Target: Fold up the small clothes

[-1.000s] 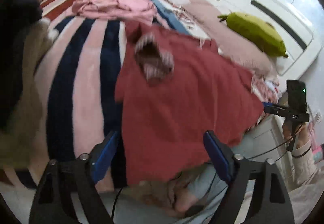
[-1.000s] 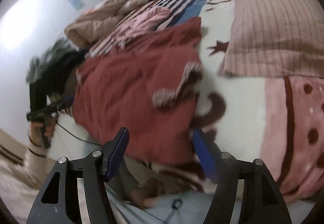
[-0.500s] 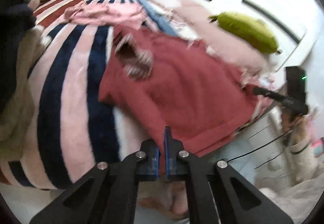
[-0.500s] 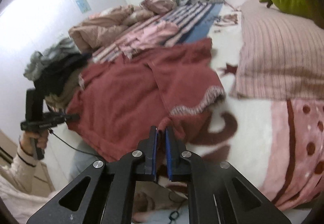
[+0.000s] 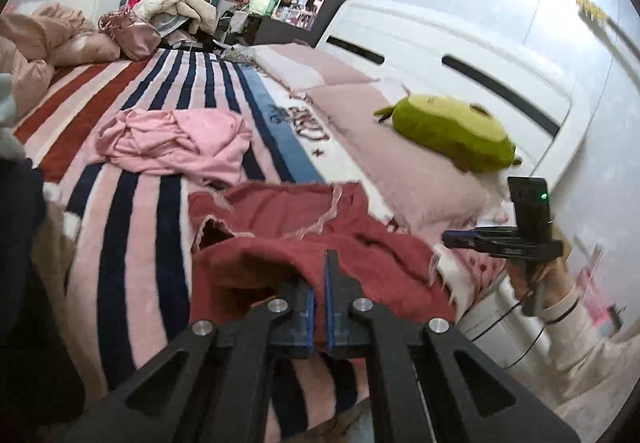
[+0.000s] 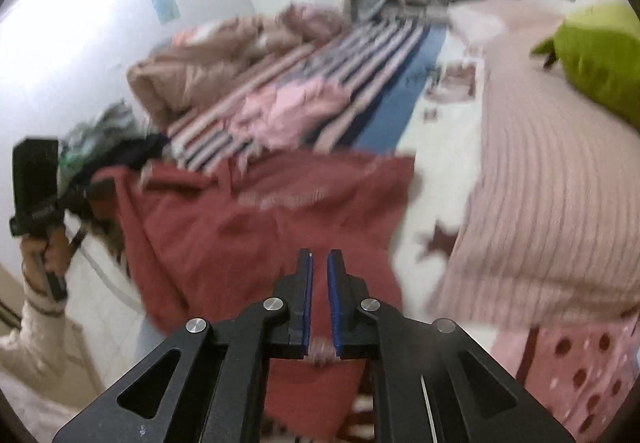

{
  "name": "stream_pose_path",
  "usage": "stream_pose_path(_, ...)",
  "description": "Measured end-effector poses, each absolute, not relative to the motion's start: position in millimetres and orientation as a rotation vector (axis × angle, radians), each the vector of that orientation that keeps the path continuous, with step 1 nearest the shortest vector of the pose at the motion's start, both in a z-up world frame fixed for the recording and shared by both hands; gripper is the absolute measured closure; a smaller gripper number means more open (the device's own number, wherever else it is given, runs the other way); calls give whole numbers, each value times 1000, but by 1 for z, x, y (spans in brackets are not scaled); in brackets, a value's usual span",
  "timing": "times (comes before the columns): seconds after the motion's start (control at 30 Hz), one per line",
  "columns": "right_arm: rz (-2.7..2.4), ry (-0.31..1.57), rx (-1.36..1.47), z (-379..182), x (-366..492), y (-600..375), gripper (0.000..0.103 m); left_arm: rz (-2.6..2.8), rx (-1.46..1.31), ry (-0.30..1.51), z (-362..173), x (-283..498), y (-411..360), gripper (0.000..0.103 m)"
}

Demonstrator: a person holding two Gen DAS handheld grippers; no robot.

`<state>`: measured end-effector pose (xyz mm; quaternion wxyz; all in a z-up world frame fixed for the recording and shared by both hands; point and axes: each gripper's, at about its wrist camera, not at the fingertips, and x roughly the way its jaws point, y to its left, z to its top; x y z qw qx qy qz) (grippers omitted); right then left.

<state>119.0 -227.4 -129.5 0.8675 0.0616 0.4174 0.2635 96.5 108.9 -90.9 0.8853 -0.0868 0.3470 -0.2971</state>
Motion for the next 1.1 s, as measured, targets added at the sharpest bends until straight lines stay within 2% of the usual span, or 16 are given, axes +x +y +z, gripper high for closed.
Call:
stream_pose_path(0.03,561,904,140,-141,109,-229,62,-617,-184,731,-95,94,110,101)
stream_pose_path(0.07,562,925,149,-149,103,-231,55,-619,-193,739,-99,91,111,101)
stream_pose_path(0.23,529,1028,240,-202,80,-240,52,-598,-220,782,-120,78,121,101)
stream_pose_path(0.33,566,996,252,-209,70,-236,50,-579,-232,810,-131,73,125,101)
stream_pose_path(0.37,578,997,250,-211,69,-233,53,-577,-237,819,-135,72,125,101)
stream_pose_path(0.43,591,1023,228,-218,69,-220,75,-576,-241,827,-139,71,126,101)
stream_pose_path(0.47,590,1028,203,-220,67,-215,80,-574,-242,831,-142,70,126,101)
stream_pose_path(0.53,573,992,198,-217,67,-212,101,-569,-244,835,-143,69,127,101)
stream_pose_path(0.6,579,937,316,-211,70,-223,102,-569,-250,830,-141,68,128,101)
stream_pose_path(0.87,617,768,357,-151,92,-228,103,-570,-249,705,-95,88,127,101)
stream_pose_path(1.1,452,688,366,-106,184,-240,103,-445,-248,685,-70,190,120,101)
